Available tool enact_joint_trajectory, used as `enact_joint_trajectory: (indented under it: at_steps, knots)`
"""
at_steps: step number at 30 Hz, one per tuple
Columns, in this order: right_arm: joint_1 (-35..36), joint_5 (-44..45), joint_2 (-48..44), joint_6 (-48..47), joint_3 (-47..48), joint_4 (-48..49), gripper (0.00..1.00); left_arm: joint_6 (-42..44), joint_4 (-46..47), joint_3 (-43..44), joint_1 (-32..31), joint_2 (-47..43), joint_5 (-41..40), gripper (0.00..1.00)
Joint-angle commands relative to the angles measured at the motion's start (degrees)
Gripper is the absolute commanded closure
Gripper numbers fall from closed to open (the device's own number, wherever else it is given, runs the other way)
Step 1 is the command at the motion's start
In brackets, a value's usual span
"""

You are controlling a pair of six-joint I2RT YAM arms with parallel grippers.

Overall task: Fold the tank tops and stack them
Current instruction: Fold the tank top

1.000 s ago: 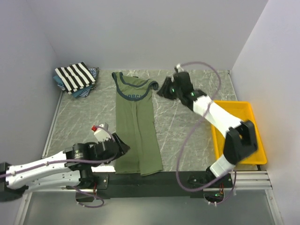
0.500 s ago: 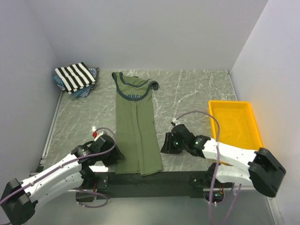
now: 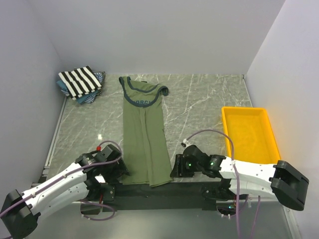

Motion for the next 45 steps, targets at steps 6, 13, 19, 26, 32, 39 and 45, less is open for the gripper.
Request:
enact_joint_trajectory:
  at_steps: [6,13,19,26,32,39,45]
  knots:
    - [4.71,-1.58,6.51,4.97,-0.58,8.28,0.49,2.46,-2.61,0.53,0.31,3.45,3.67,0.32]
    - [8.13,-1.22,7.22,9.02,-2.51,8.81,0.49,2.82,1.00,-1.33,0.22,4.24,5.52,0.41]
    - [9.98,0.27,11.16,9.02,0.30,7.41,0.55,3.61,4.96,-3.62,0.22,4.25,8.07,0.64]
    - [9.98,4.13,11.44,7.18,6.09,1.17,0.77,6.06,4.96,0.59,0.31,3.11,5.79,0.97]
    - [9.98,4.14,8.72,5.95,8.82,-3.40,0.97,7.74,3.03,4.11,0.31,2.49,5.52,0.99]
    - [16.57,5.45,6.34,8.14,12.61,-9.29,1.00,4.76,-1.01,4.65,-1.62,-0.15,8.60,1.00]
    - [23.42,7.21,6.07,12.09,15.76,-11.83,1.00,-1.22,-4.35,5.79,-8.55,-5.24,7.55,0.99]
